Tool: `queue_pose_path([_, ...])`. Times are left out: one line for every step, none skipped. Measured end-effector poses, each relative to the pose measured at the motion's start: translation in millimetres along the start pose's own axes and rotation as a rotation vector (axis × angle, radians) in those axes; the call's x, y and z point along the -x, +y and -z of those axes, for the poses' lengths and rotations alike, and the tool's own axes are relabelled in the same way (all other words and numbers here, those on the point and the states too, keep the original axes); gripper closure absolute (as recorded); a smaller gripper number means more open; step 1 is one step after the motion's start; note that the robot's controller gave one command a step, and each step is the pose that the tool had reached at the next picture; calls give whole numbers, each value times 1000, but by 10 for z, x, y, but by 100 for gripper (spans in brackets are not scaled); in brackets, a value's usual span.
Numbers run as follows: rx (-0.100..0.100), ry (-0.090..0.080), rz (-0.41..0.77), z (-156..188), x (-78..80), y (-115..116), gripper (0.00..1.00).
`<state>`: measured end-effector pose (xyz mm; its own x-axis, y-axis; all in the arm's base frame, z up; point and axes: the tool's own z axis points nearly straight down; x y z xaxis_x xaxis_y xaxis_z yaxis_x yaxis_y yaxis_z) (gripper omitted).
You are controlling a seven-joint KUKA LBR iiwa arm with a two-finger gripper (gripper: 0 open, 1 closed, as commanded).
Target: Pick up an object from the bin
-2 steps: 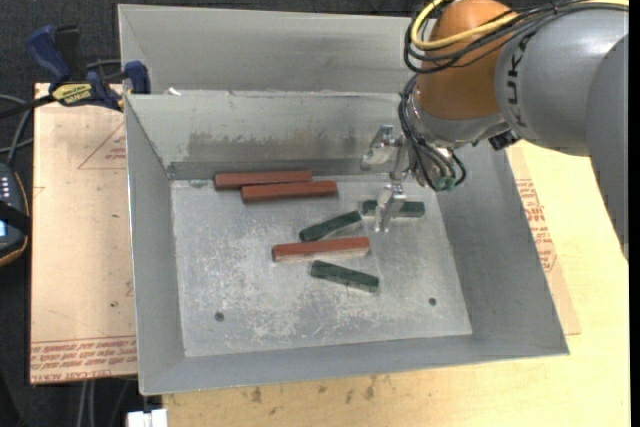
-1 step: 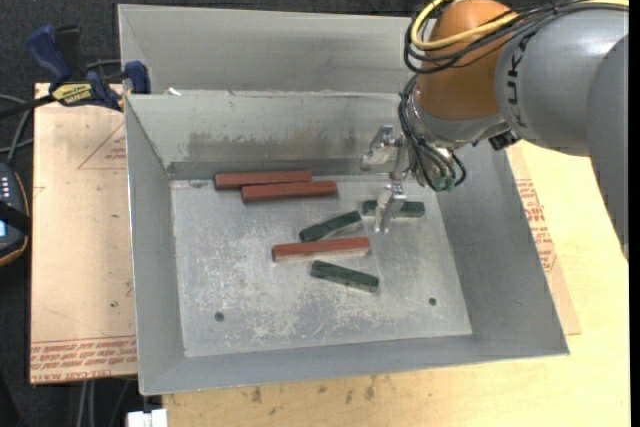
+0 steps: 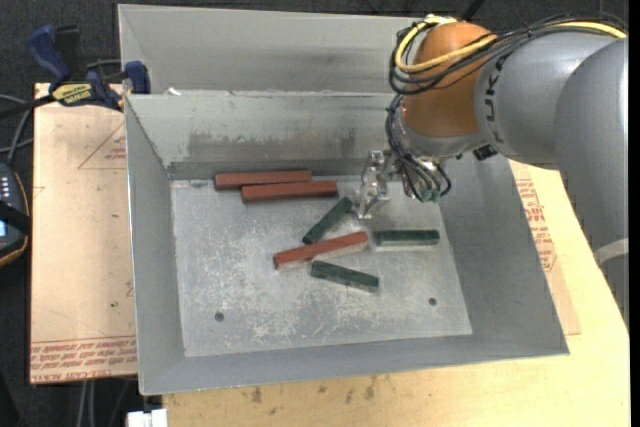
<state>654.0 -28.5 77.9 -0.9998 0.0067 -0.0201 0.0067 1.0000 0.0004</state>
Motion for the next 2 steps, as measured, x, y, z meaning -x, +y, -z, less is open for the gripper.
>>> queue_pose_path([0,0,0,0,0,0,100])
queue_pose_path([2,60,133,145,-70,904,0])
